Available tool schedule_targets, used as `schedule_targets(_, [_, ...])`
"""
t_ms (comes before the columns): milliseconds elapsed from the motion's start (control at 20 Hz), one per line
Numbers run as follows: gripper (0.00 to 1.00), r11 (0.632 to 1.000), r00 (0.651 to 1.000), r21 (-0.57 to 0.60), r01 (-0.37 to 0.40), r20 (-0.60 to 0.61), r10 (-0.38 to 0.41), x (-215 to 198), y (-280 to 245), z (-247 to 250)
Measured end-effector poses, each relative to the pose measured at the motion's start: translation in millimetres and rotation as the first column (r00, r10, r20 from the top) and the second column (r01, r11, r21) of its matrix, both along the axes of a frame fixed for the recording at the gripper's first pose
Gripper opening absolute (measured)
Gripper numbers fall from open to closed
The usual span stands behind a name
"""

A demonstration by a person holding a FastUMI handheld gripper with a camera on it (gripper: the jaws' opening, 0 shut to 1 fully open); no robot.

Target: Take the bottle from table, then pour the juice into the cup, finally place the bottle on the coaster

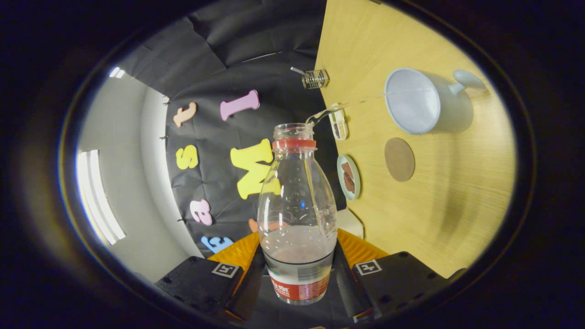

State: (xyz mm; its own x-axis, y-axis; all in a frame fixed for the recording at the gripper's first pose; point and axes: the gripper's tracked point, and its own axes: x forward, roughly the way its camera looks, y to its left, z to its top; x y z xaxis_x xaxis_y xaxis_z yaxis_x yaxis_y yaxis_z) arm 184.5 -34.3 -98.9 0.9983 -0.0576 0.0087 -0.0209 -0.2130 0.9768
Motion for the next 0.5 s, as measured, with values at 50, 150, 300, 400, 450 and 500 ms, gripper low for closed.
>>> schedule_targets(50, [0.77,1.000,1.000,0.001,-0.002,0.000,0.002,0.1,0.4,-0.4])
schedule_targets(150, [0.77,1.000,1.000,0.008,-0.005,0.002,0.005,1.1,2.3,0.1])
schedule_targets(300, [0.77,1.000,1.000,0.030,-0.008,0.004,0.008,0.4,5.9,0.9])
schedule_targets(400, [0.77,0.999,1.000,0.041,-0.012,0.007,0.012,-0.2,8.9,1.0])
schedule_targets(450, [0.77,0.999,1.000,0.046,-0.010,0.007,0.010,0.5,8.9,0.4])
schedule_targets(500, [0.77,0.999,1.000,0.049,-0.013,0.007,0.012,0.7,10.5,0.2])
